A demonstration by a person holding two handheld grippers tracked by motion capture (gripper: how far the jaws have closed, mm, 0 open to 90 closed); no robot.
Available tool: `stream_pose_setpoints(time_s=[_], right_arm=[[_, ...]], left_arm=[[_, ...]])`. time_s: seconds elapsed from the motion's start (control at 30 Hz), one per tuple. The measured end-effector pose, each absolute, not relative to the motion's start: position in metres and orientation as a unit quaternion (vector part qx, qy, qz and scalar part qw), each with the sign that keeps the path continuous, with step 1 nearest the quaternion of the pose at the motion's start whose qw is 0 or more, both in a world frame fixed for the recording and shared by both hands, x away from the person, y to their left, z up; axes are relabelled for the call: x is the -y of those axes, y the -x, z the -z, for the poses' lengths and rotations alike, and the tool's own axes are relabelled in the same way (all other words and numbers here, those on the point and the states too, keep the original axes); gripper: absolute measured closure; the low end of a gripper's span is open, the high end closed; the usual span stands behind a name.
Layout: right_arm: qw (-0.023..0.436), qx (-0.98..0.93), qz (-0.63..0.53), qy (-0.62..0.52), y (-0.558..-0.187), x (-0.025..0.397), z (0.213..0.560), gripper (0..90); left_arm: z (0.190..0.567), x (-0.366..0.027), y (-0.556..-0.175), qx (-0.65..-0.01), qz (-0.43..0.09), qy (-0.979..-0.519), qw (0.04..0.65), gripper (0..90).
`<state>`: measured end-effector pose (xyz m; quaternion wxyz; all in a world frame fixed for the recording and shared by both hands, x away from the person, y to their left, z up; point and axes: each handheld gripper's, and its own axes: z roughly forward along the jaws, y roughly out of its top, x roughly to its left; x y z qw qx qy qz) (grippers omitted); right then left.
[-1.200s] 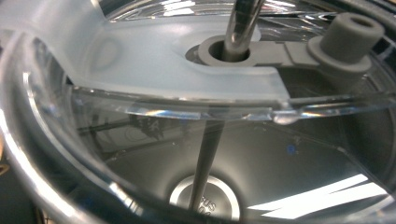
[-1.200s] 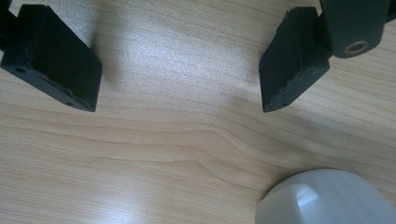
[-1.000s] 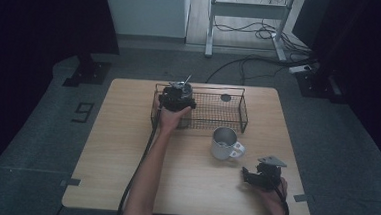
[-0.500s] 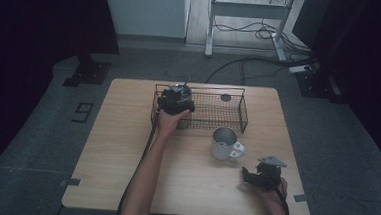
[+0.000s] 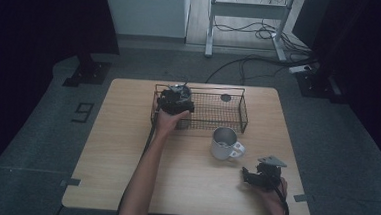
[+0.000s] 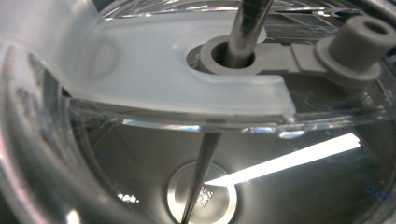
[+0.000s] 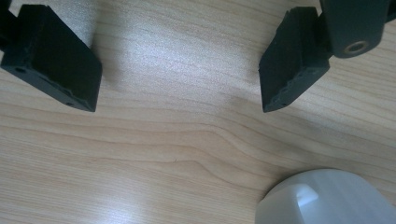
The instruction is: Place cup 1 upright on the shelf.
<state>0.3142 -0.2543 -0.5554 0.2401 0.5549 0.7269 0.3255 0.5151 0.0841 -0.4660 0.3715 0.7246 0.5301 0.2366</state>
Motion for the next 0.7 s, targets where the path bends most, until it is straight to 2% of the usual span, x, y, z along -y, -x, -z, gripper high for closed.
stream_pose_setpoints(time_s=[0.7], right_arm=[[0.24,-0.727,-0.325,-0.555,-0.3143,0.2543,0.5554,13.2]], left_arm=[[0.4565,-0.0862,-0.5054,-0.526,-0.254,-0.723,0.369,0.3]])
